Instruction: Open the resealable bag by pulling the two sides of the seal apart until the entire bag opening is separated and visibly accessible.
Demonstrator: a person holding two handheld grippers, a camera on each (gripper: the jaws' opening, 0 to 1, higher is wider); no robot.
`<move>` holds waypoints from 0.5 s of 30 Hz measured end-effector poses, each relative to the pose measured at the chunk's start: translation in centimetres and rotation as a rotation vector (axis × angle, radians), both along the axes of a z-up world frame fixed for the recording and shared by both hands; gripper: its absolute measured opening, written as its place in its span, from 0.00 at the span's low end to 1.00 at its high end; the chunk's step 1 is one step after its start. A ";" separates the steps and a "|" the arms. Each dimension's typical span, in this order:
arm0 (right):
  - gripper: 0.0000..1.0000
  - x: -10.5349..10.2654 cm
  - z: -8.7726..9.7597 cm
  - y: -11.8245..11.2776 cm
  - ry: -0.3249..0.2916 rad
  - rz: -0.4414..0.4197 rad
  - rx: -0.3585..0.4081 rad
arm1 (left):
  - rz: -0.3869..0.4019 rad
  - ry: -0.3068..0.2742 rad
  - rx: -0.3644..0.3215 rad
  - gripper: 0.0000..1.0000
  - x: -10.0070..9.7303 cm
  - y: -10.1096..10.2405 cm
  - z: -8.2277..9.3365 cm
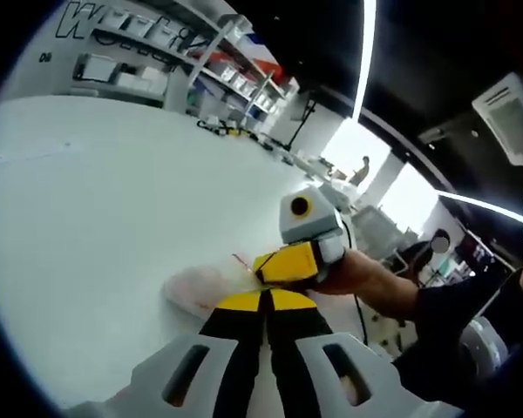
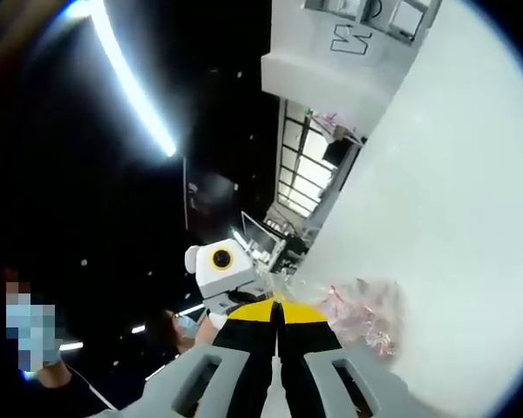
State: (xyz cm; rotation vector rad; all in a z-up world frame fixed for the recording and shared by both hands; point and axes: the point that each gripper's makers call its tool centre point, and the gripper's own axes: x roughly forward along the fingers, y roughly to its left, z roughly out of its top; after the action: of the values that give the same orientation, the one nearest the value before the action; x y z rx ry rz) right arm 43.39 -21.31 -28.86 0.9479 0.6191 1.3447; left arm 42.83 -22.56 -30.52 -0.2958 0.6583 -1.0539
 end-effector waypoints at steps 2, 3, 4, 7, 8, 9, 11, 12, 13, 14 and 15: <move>0.00 0.2 0.1 -0.1 -0.001 -0.008 0.004 | -0.002 -0.007 -0.003 0.01 0.0 0.0 0.0; 0.00 0.3 0.0 -0.1 -0.006 -0.010 -0.003 | -0.005 -0.011 0.001 0.01 -0.1 0.0 0.1; 0.00 0.3 0.0 -0.1 -0.013 -0.015 -0.004 | -0.001 -0.020 0.003 0.01 -0.1 0.0 0.1; 0.00 0.5 -0.2 -0.1 -0.027 -0.028 -0.018 | 0.000 -0.023 0.011 0.00 -0.1 0.1 0.1; 0.00 0.5 -0.2 -0.1 -0.040 -0.031 -0.023 | 0.001 -0.023 0.010 0.00 -0.1 0.1 0.2; 0.00 0.4 -0.3 0.0 -0.059 -0.035 -0.039 | 0.000 -0.020 0.012 0.00 -0.1 0.1 0.1; 0.00 0.4 -0.4 0.1 -0.073 -0.041 -0.049 | 0.000 -0.021 0.012 0.00 -0.1 0.1 0.2; 0.00 0.4 -0.5 0.1 -0.083 -0.042 -0.058 | -0.001 -0.023 0.019 0.00 -0.1 0.1 0.1; 0.00 0.4 -0.6 0.1 -0.087 -0.044 -0.061 | 0.000 -0.029 0.025 0.00 -0.1 0.2 0.0; 0.00 0.5 -0.6 0.1 -0.087 -0.045 -0.063 | 0.000 -0.033 0.026 0.00 -0.3 0.1 0.0; 0.00 0.5 -0.6 0.1 -0.087 -0.045 -0.064 | -0.001 -0.038 0.032 0.00 -0.3 0.2 -0.1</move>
State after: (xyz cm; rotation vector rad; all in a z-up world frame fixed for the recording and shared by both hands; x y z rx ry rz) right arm 43.86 -21.23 -29.47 0.8429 0.5685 1.3118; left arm 42.55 -22.39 -30.59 -0.2470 0.6410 -1.0469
